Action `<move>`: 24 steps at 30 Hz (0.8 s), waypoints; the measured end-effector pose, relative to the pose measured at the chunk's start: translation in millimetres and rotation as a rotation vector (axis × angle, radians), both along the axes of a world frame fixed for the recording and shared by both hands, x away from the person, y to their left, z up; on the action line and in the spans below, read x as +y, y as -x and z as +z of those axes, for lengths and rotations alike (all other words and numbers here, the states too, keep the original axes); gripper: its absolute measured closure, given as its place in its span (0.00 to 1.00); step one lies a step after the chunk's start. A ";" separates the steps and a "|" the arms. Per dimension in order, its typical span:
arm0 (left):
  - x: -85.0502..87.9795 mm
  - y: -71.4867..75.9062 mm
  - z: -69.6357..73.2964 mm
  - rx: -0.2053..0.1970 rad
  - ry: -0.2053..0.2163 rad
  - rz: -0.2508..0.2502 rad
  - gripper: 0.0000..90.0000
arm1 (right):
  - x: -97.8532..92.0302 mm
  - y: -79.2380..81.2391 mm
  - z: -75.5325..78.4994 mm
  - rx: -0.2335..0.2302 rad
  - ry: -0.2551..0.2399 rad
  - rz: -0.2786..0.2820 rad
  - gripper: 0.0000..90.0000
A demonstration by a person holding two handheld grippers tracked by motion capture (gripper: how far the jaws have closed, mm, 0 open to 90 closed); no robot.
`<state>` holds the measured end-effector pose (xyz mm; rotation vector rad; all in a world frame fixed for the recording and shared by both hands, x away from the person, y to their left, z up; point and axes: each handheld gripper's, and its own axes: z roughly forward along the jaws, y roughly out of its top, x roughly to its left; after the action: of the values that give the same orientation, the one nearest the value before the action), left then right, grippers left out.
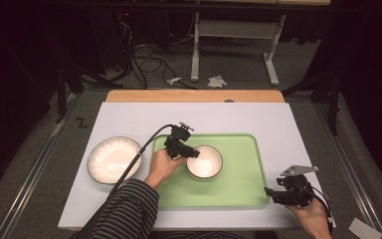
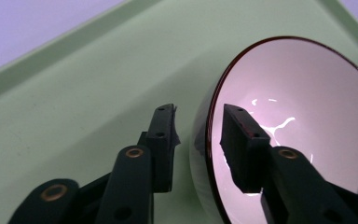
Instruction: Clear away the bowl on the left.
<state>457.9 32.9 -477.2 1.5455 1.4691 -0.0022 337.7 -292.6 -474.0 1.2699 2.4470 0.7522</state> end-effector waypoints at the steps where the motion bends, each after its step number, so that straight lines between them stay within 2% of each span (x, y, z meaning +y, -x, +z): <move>1: 1.0 0.3 0.8 -0.005 -0.003 -0.004 0.70 | -0.7 -0.2 0.1 0.000 -0.002 -0.002 0.46; 3: 1.7 0.9 1.9 -0.013 -0.003 -0.005 0.63 | -2.1 -0.9 0.3 0.005 -0.004 -0.004 0.46; 6: 2.0 1.9 2.8 -0.026 0.004 0.001 0.59 | -1.7 -1.9 -0.3 0.005 -0.003 -0.004 0.46; 9: 3.0 4.4 3.6 -0.041 -0.008 -0.010 0.54 | 0.1 -2.2 0.1 0.001 0.000 0.005 0.46; 13: 5.5 5.8 5.7 -0.052 -0.004 -0.009 0.53 | 0.4 -3.0 -0.2 0.004 0.000 0.006 0.46; 20: 8.2 6.4 8.6 -0.043 0.009 -0.012 0.49 | 0.4 -5.5 -0.9 0.011 0.004 0.015 0.46; 24: 11.7 10.5 15.4 -0.071 0.030 -0.003 0.48 | 1.7 -6.5 -0.5 0.010 0.005 0.022 0.46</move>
<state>447.4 44.6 -461.9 1.5086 1.4048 0.0291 344.2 -290.9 -474.5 1.2498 2.4729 0.7465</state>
